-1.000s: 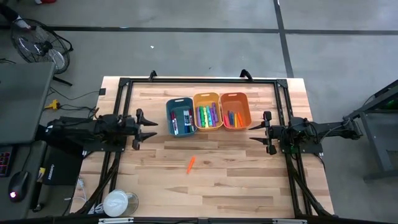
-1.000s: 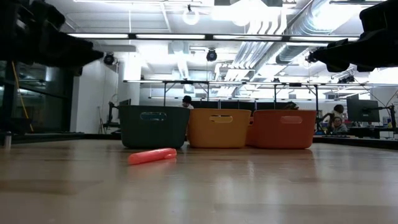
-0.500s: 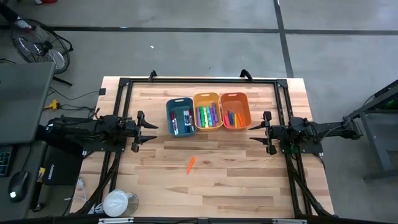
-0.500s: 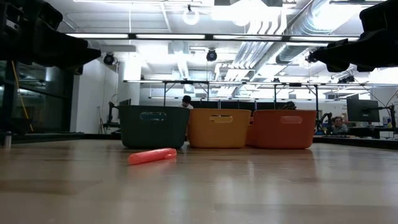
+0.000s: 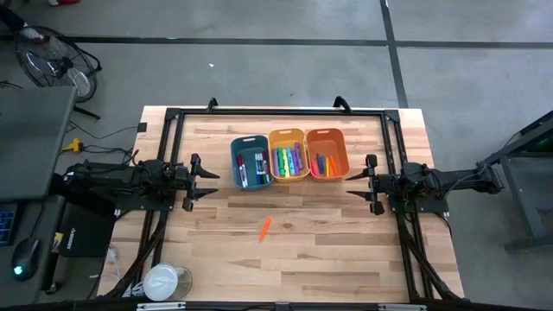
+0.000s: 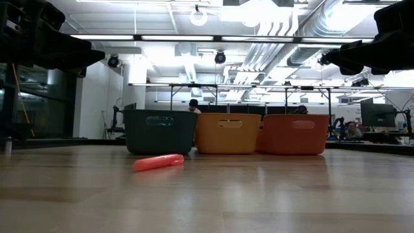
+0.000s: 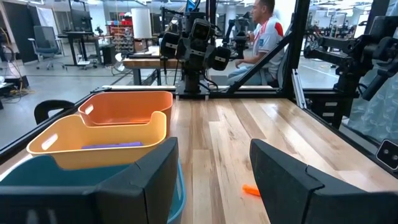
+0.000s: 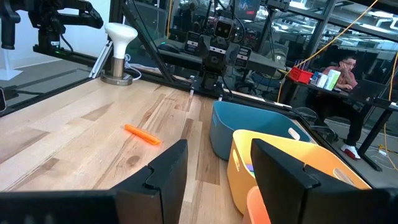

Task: Pick & Place Markers
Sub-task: Put the orange pen into the orange bin

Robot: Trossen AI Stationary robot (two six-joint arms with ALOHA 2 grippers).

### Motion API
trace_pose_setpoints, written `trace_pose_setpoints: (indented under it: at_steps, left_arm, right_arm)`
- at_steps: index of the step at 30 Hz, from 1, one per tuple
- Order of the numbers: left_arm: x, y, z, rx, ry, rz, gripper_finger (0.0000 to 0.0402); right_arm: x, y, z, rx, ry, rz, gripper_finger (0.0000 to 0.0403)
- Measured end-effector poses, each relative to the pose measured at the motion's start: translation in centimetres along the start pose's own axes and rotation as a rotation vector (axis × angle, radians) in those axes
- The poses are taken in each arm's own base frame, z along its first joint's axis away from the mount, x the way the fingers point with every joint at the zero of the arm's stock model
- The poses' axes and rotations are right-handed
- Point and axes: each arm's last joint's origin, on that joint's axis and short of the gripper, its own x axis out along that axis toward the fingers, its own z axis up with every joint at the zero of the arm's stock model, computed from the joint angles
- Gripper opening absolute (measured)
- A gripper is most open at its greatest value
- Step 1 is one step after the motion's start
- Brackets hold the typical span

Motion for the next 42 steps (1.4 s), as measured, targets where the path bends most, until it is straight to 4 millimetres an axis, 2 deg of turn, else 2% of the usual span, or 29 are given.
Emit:
trace_pose_setpoints:
  at_steps: [16, 23, 26, 30, 34, 42]
  left_arm:
    - [0.0, 0.0, 0.0, 0.0, 0.0, 0.0, 0.0197]
    - [0.0, 0.0, 0.0, 0.0, 0.0, 0.0, 0.0197]
    - [0.0, 0.0, 0.0, 0.0, 0.0, 0.0, 0.0197]
    - [0.0, 0.0, 0.0, 0.0, 0.0, 0.001, 0.0197]
    - [0.0, 0.0, 0.0, 0.0, 0.0, 0.001, 0.0197]
    - [0.0, 0.0, 0.0, 0.0, 0.0, 0.001, 0.0197]
  right_arm:
    - [0.0, 0.0, 0.0, -0.048, -0.002, -0.001, 0.0167]
    - [0.0, 0.0, 0.0, 0.15, 0.004, 0.0, 0.0167]
    - [0.2, -0.1, 0.0, 0.269, 0.06, -0.015, 0.0167]
    - [0.7, -0.6, 2.0, 0.482, 0.116, -0.039, 0.0167]
    - [1.8, -1.0, 4.0, 0.535, 0.216, -0.046, 0.0167]
    - [6.8, -1.5, 8.6, 0.758, 0.383, -0.065, 0.0167]
